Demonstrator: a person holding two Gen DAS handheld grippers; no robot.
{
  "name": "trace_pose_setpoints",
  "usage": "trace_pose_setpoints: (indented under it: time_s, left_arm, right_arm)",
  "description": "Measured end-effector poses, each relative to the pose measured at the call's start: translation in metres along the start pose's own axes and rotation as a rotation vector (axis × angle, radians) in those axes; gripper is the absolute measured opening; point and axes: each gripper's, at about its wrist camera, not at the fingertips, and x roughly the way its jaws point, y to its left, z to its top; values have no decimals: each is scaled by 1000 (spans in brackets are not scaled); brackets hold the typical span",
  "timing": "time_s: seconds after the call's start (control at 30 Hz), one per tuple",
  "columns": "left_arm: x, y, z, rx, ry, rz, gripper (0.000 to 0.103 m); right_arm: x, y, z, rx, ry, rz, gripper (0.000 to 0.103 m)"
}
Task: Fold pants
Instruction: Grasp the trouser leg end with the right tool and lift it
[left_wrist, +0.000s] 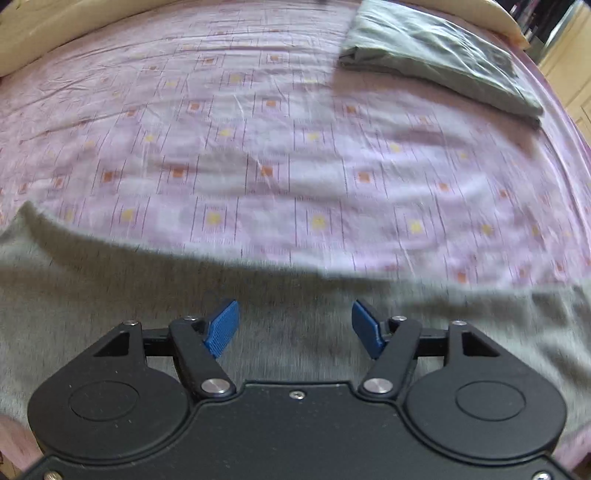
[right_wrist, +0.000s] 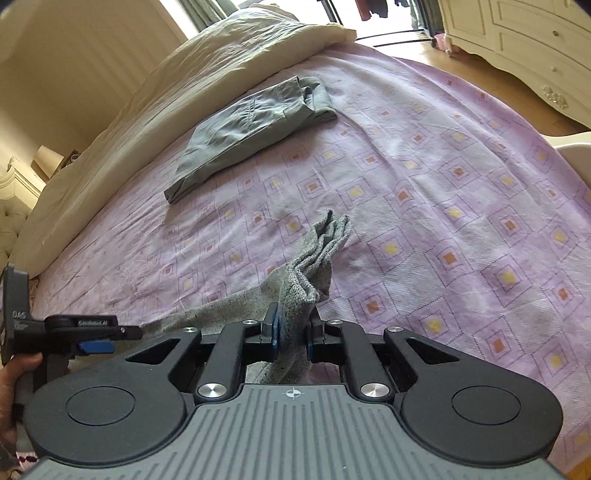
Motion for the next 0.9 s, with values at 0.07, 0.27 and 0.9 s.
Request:
trace_pose_setpoints:
  time_s: [0.07,0.27,0.9]
  left_arm:
    - [-3,-2,-21,43,37,-11,69]
    - [3,-8,-82,163,163,-15,69]
    - [-38,166,-79,49,90,-89,70]
  right_arm:
    - [0,0,0,-1,0,0,13]
    - [-8,6,-1,-9,-15,-1,13]
    - [-36,225,-45,-394,-150,32,13]
